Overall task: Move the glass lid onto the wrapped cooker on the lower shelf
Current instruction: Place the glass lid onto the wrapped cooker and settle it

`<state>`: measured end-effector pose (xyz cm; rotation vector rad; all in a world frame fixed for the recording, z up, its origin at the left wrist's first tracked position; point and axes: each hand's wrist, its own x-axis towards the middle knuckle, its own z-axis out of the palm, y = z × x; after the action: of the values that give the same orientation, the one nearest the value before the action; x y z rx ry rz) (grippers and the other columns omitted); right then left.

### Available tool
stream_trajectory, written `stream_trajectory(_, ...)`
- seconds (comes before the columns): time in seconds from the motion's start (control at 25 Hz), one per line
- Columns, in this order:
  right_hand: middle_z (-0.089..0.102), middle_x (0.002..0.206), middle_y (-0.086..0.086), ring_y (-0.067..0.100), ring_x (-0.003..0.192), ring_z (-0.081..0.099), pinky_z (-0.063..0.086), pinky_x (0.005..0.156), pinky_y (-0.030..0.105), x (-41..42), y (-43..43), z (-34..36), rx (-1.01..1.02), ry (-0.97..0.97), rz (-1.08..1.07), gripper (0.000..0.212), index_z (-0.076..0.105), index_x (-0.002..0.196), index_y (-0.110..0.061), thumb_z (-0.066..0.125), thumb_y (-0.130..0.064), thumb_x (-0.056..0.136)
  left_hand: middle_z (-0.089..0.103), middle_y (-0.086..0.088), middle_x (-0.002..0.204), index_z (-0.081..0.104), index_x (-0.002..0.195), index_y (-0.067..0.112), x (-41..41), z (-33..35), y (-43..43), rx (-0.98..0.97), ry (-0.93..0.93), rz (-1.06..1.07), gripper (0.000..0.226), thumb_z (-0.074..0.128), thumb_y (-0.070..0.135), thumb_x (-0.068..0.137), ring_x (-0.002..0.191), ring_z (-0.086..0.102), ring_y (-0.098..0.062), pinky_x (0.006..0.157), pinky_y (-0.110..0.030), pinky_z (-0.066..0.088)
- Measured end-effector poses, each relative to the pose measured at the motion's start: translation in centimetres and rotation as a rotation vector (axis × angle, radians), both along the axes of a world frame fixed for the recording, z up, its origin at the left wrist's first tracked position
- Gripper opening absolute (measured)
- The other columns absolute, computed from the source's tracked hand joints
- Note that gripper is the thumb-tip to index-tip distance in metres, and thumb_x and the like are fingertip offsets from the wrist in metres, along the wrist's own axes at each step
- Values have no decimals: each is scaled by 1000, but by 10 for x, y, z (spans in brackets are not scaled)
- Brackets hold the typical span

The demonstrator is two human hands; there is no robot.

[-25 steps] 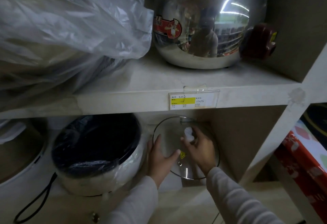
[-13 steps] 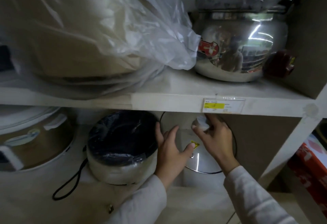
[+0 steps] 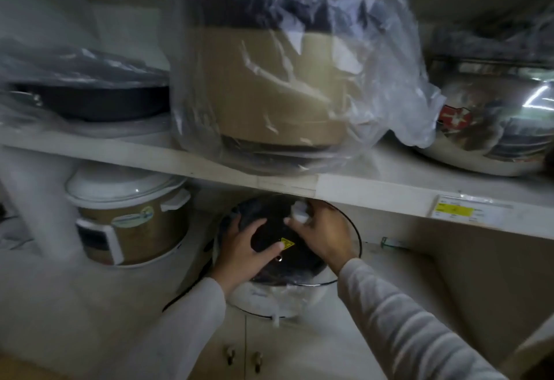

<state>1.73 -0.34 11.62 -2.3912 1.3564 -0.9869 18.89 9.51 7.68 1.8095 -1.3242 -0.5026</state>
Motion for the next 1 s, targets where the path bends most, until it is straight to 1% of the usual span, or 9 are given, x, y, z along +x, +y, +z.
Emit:
stream_trajectory(0.08,72,107,3,26,95,68,56,79,40,24,-2,-4,4,29,-9,59,61,116,-27,61,-70,76,23,1,157,44,134,49,25,-4,0,28,-41,12,74,66,72,67,142,28,-28,111,-50,36)
stream_trajectory(0.12,73,106,4,27,95,69,56,80,40,34,-4,-5,0,40,-18,59,62,116,-27,61,-71,76,23,2,156,43,135,50,34,-5,-1,52,-45,9,75,64,73,67,142,29,-28,110,-51,36)
stream_trajectory(0.24,74,105,6,30,96,69,56,81,42,59,-10,-10,-5,73,-55,61,63,113,-25,60,-72,74,21,4,158,39,136,53,58,-11,-8,89,-64,17,81,58,80,62,145,23,-28,113,-56,29)
stream_trajectory(0.36,73,108,7,31,99,68,55,82,42,71,-14,-16,16,82,-80,60,62,114,-25,61,-70,75,25,4,157,38,136,54,72,-17,-16,89,-139,11,83,54,85,61,144,25,-26,114,-54,29)
stream_trajectory(0.44,73,109,6,31,98,68,55,82,41,74,-16,-22,33,77,-95,58,60,116,-26,61,-69,76,25,6,156,36,138,52,77,-21,-21,100,-166,-28,84,53,85,63,144,25,-25,114,-52,29)
stream_trajectory(0.56,73,107,5,33,97,69,56,79,41,73,-18,-30,59,69,-120,59,57,117,-29,60,-71,75,20,8,158,34,140,52,80,-28,-29,117,-172,-93,81,52,83,67,145,21,-24,113,-49,29)
stream_trajectory(0.72,74,106,5,32,96,70,55,77,39,70,-20,-37,78,79,-146,59,56,119,-30,60,-70,76,19,8,159,33,139,52,80,-36,-35,107,-148,-138,78,54,80,70,143,25,-24,112,-48,32)
stream_trajectory(0.88,74,107,6,32,98,69,54,80,40,69,-23,-40,67,82,-167,59,57,120,-29,61,-68,77,13,6,162,29,141,52,81,-41,-41,125,-175,-142,81,51,83,69,146,21,-26,112,-51,32)
stream_trajectory(1.0,73,109,5,31,100,69,54,84,41,74,-23,-43,79,65,-159,59,56,120,-29,60,-69,77,10,6,163,30,142,50,82,-44,-43,111,-149,-133,77,56,75,74,146,21,-26,112,-48,32)
